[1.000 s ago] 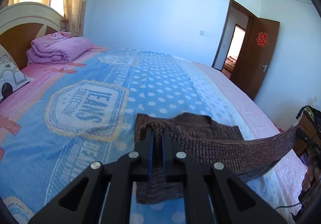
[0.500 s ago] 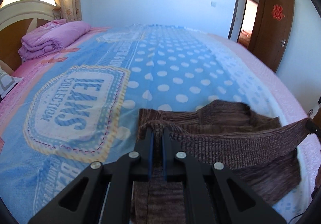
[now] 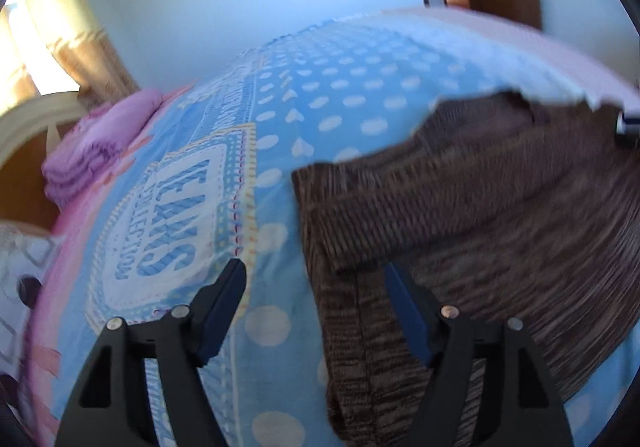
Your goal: Fold small clothes
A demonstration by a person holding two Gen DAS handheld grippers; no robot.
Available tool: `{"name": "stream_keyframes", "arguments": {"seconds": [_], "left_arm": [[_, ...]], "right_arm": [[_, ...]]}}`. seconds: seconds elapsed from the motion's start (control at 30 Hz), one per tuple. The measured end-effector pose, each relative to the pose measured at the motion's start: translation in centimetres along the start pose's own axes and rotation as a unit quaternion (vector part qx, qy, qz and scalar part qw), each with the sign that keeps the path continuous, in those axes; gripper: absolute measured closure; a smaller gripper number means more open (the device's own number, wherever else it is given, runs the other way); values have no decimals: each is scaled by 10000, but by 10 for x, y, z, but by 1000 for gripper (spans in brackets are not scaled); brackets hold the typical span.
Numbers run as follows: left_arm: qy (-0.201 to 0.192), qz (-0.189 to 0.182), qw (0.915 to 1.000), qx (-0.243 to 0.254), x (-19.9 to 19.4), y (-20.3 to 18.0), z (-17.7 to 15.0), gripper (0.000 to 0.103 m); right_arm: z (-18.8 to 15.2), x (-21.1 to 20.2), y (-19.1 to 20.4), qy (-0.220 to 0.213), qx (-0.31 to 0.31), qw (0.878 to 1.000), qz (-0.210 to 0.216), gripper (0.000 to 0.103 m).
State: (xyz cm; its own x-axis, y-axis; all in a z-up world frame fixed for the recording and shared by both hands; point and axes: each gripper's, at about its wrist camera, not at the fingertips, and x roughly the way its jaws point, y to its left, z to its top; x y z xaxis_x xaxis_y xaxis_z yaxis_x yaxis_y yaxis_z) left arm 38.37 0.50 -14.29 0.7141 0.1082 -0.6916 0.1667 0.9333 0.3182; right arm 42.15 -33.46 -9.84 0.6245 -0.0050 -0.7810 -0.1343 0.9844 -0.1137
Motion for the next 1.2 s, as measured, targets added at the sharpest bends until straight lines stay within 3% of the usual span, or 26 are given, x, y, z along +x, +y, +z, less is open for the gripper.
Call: {"name": "stream_keyframes", "arguments": {"seconds": [0.1,0.17,0.2,0.3,0.37,0.47,0.5,0.6,0.7,0.9,0.93,1.03,1.1,1.2], "left_arm": [[160,260,9994,139,21,-8,9,28],[182,421,9989,118,34,-7,21,26],[157,680,9975,148,40,-7,30,26],[155,1125,9935,22,53,2,56,26],[159,1093,9936,-219,52,14,68,25],[118,1288,9913,-245,49,27,71,9],[116,1315,9910,-211,48,30,68,8],[206,1026,9943,-184,40,42,45,9],[130,424,9982,-406,11,58,10,9],[-100,-634,9971,-398,-63,51,-67,12],[-73,-774,9963,-364,-67,45,-75,14],[56,-1258,9915,-322,-72,23,-91,35],[62,-1274,9918,-120,-69,6,-94,50],[85,-1375,9902,-232,-59,-1,-90,52]], "right_arm": [[0,14,22,202,-827,9942,-655,37],[7,20,27,233,-1063,9903,-863,37],[17,25,27,246,-1094,9893,-930,37],[55,29,15,94,-938,9877,-1246,37],[80,17,1,-255,-586,9875,-1439,37],[91,1,-17,-492,-103,9916,-1194,37],[88,0,-19,-478,-138,9918,-1180,37],[66,-3,-28,-422,-114,9930,-1097,37],[35,-16,-37,-333,182,9981,-484,37],[-43,-60,-30,-343,307,9987,241,37],[-56,-65,-28,-299,320,9984,366,37],[-80,-73,-22,-244,300,9980,507,37],[-93,-75,-17,-183,275,9980,544,37],[-102,-74,-13,-162,293,9979,546,37]]}}
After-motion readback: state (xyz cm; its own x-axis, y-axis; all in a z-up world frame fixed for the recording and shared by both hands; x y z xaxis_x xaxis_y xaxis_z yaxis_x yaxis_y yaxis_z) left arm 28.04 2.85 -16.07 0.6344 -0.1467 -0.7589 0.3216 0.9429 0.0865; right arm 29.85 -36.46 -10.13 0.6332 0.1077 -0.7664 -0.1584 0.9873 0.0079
